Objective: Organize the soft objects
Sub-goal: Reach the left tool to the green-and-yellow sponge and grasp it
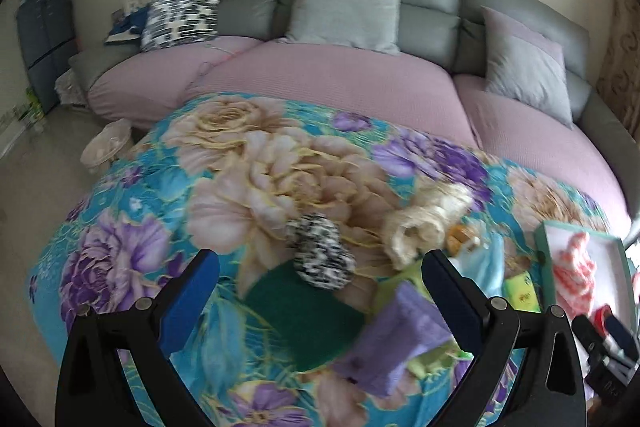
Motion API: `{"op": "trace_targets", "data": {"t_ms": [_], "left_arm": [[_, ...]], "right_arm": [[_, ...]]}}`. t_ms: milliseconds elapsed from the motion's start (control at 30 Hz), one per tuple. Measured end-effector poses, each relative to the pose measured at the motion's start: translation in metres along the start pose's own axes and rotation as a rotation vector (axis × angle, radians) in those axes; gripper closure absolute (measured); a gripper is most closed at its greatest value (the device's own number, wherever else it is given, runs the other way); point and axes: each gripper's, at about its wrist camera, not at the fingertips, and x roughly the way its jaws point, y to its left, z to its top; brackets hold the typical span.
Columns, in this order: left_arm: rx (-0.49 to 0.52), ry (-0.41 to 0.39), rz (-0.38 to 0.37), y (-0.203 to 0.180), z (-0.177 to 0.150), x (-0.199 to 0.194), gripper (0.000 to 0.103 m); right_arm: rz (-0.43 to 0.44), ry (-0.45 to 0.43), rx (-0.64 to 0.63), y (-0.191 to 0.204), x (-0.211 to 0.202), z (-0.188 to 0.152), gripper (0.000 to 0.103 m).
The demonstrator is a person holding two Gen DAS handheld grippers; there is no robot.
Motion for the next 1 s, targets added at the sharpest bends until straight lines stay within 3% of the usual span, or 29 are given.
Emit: {"op": "trace_targets", "data": {"t_ms": [133, 267, 633, 833, 1000], "left_arm": [[-0.041, -0.016, 0.009, 0.017, 0.0, 0.001, 0.002], [-0.072, 0.027, 0.019, 0.027, -0.002, 0.012, 0.002], [-0.157, 0.231, 0.031, 0.035, -0.025, 0.08, 0.002], [-0.086, 0.317, 0.015, 0.017, -0.036, 0.102, 0.002], [-0.105, 0.342, 0.006, 0.022, -0.04, 0.114, 0.002]], "right_arm": [[0.025, 0.026, -0.039, 0.019, 0.014, -0.006, 0.0], [0.056, 0.054, -0.041, 0.029, 0.028, -0.011, 0.0], [0.089, 0.095, -0.096, 0.05, 0.045, -0.021, 0.0], [0.087, 0.099, -0.093, 0.05, 0.046, -0.022, 0.0], [0.091, 0.102, -0.099, 0.051, 0.046, -0.022, 0.0]]}}
